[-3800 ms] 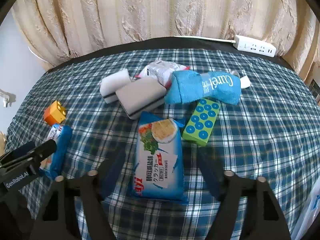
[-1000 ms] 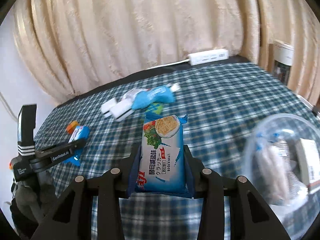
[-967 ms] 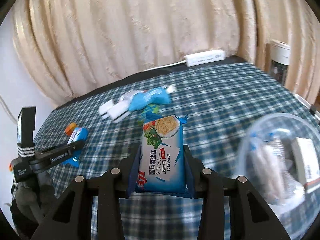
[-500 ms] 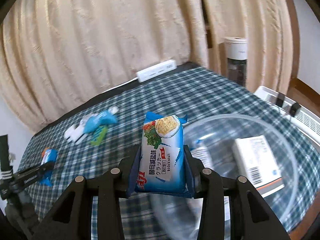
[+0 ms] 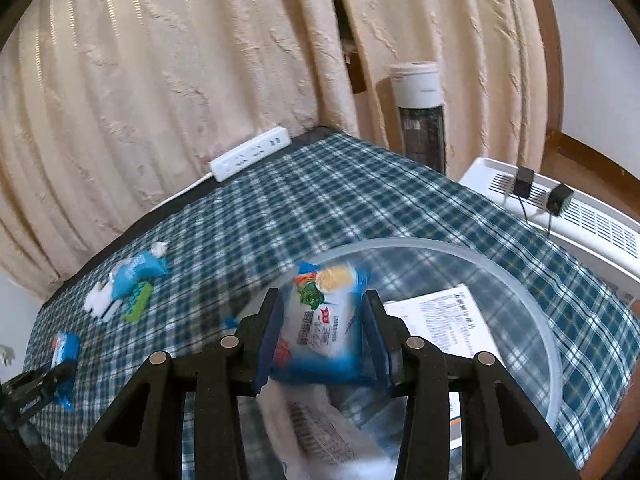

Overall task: Organize objects
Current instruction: 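Lift the cracker packet with the right gripper and carry it toward the clear bowl, then carry both blue cracker packets over the clear bowl with both grippers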

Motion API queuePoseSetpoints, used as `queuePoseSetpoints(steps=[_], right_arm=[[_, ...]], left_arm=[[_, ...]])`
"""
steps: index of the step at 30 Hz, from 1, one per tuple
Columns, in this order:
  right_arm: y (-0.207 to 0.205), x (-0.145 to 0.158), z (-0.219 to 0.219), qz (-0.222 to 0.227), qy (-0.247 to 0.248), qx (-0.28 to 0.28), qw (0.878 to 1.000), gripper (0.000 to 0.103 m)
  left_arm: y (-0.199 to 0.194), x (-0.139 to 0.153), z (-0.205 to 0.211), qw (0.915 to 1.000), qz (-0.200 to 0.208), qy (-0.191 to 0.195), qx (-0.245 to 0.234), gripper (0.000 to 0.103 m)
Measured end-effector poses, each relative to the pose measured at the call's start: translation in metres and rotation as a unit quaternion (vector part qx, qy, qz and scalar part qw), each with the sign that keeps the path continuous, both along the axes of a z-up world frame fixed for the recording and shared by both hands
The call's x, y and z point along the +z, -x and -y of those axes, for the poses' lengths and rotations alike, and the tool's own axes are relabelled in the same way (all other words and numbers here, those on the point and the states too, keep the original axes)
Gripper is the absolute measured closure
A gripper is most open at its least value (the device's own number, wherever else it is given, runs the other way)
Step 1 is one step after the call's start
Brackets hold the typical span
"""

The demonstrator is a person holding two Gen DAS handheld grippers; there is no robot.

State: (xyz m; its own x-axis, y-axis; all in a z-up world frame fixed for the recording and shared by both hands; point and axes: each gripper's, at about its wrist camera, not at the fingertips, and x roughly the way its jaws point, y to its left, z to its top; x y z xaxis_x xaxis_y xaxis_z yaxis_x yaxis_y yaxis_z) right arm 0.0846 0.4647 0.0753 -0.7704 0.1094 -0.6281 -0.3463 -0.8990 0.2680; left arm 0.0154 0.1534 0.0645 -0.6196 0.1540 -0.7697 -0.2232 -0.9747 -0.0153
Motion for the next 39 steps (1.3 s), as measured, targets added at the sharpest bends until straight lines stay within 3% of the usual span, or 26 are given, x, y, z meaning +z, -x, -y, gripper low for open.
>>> queuePoseSetpoints(steps=[7,17,39], right_arm=[[-0.013,0.002,-0.006,-0.019,0.014,0.011,1.000,0.061],[-0.042,0.016,-0.017,-0.057,0.027,0.002,0.998,0.061],[-0.099,0.009,-0.078,-0.050,0.033,-0.083,0.995,0.060]], left_arm=[[-0.005,0.004,-0.034,0.9993,-0.002,0.012,-0.036,0.060],[-0.013,0.005,-0.096,0.9925,0.027,-0.005,-0.119,0.060],[-0.046,0.018,-0.222,0.9617,0.017,0.009,-0.273,0.060]])
